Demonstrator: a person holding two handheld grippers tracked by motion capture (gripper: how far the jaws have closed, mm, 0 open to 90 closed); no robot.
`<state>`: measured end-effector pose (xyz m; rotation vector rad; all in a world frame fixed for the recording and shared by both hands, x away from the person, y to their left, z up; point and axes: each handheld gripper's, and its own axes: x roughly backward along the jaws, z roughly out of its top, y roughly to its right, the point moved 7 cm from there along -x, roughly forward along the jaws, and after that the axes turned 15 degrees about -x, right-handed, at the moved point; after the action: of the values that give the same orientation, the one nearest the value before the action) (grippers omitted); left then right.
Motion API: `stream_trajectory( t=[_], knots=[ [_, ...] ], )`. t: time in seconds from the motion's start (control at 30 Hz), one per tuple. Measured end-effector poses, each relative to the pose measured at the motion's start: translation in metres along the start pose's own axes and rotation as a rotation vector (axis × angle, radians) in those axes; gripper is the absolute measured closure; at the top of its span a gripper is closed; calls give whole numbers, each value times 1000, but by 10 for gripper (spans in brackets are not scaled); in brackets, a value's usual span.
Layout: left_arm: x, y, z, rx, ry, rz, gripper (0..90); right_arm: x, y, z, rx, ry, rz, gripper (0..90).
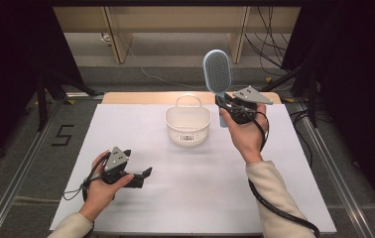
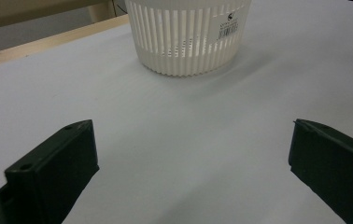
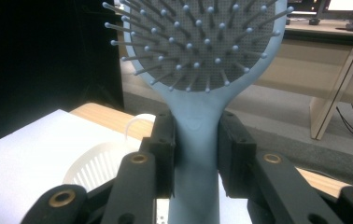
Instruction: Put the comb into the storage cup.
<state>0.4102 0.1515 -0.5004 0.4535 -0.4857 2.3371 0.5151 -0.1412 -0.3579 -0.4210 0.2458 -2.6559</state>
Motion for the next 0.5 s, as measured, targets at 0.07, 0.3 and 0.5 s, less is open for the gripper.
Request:
stream_trajectory(
  t=[0.07, 0.3, 0.5],
  knots=[
    [0, 0, 0, -1, 0, 0, 7, 0, 0, 0, 0, -2, 1, 706],
    [0, 0, 0, -1, -1, -1, 7, -1, 0, 1, -2, 3, 2, 707],
    [0, 0, 0, 1, -1, -1, 7, -3, -1, 0, -2, -1, 5, 706]
  ],
)
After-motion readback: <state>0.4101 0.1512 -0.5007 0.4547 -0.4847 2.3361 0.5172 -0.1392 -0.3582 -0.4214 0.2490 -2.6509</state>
